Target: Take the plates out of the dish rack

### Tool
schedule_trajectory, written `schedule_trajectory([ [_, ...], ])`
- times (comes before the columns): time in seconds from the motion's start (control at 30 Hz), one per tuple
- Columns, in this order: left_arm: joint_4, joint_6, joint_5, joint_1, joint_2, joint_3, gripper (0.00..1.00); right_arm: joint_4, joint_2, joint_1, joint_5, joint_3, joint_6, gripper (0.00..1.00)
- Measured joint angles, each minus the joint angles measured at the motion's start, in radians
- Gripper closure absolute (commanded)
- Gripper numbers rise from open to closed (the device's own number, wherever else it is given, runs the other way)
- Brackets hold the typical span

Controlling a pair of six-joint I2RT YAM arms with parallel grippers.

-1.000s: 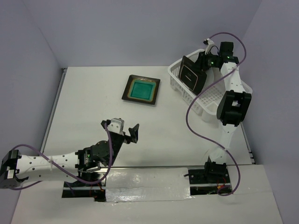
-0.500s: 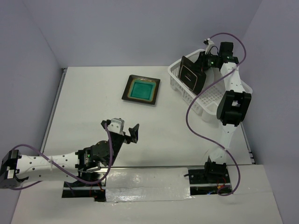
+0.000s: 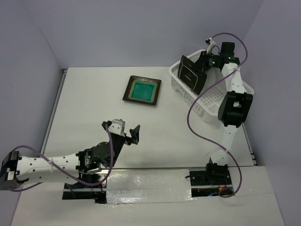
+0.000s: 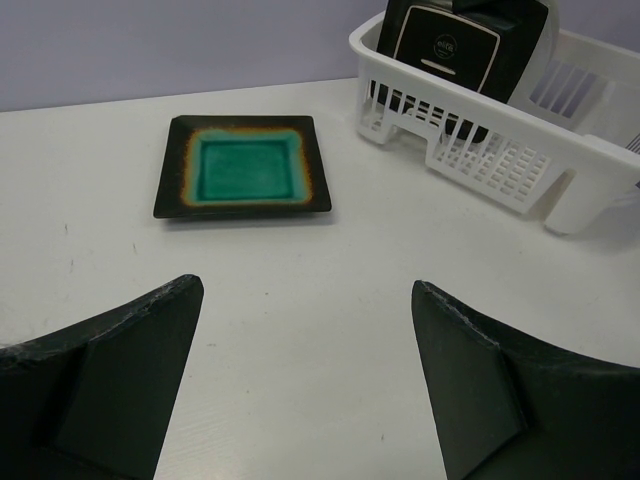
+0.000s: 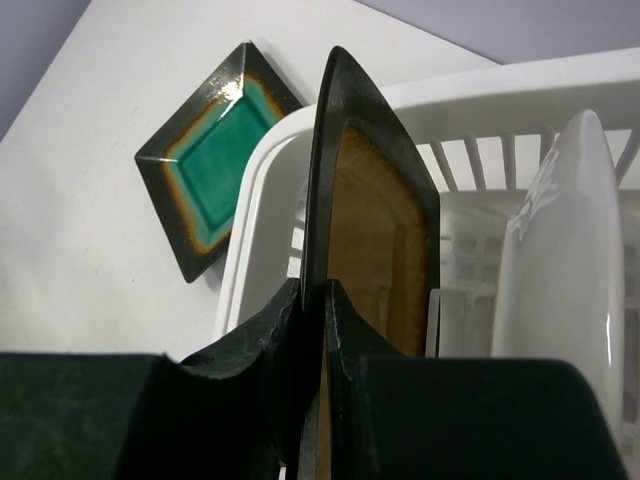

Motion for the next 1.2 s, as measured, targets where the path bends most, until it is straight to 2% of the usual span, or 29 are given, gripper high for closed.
schedule_trajectory([
  [0.43,0.000,0.001,0.000,0.000,0.013,0.003,0.02,0.032,0.000,-0.003,-0.025,0.000,0.058,1.00],
  [0.8,-0.001,0.003,0.000,0.000,0.016,0.004,0.02,0.133,-0.019,-0.028,-0.086,-0.034,0.174,1.00],
  [1.2,-0.007,0.004,-0.013,0.000,0.024,0.016,0.02,0.169,-0.062,-0.034,-0.101,-0.054,0.211,1.00],
])
